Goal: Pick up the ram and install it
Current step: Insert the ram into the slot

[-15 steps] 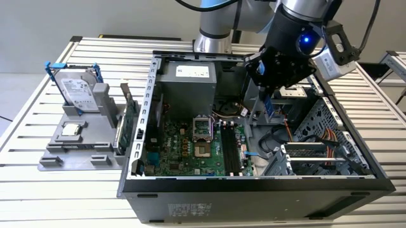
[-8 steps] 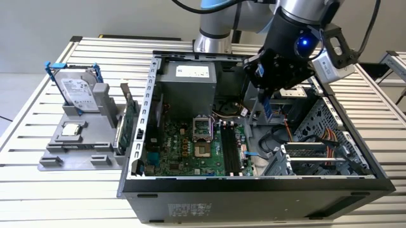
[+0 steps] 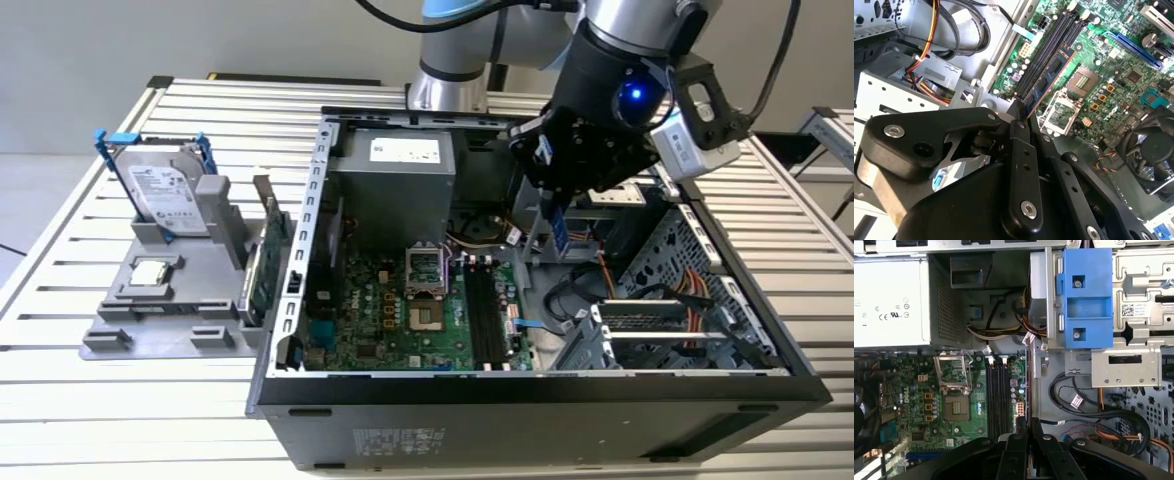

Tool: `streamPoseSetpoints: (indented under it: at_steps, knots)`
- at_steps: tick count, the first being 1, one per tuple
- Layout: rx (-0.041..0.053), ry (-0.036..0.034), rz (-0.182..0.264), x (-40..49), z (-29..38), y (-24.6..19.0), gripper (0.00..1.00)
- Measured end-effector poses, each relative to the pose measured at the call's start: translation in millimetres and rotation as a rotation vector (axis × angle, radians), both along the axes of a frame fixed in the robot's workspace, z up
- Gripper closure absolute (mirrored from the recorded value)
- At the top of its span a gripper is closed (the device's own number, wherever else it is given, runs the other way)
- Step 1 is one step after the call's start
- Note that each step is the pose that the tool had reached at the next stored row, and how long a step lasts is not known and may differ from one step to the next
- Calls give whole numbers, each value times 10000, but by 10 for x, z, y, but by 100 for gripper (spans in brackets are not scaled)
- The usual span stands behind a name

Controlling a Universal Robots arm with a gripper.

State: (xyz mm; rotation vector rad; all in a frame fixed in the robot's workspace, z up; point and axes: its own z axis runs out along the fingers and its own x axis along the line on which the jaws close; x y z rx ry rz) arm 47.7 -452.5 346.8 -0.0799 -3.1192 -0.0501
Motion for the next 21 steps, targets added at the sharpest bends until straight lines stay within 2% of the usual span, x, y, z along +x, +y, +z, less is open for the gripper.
streamPoseSetpoints:
  at_steps: [5, 10, 16, 21]
  knots:
    - [5, -1, -3, -2, -13, -4, 100]
    - [2, -1, 22, -4, -72, -17, 100]
    - [6, -1, 373, -12, -136, -37, 100]
    - [6, 0, 410, -21, -181, -45, 100]
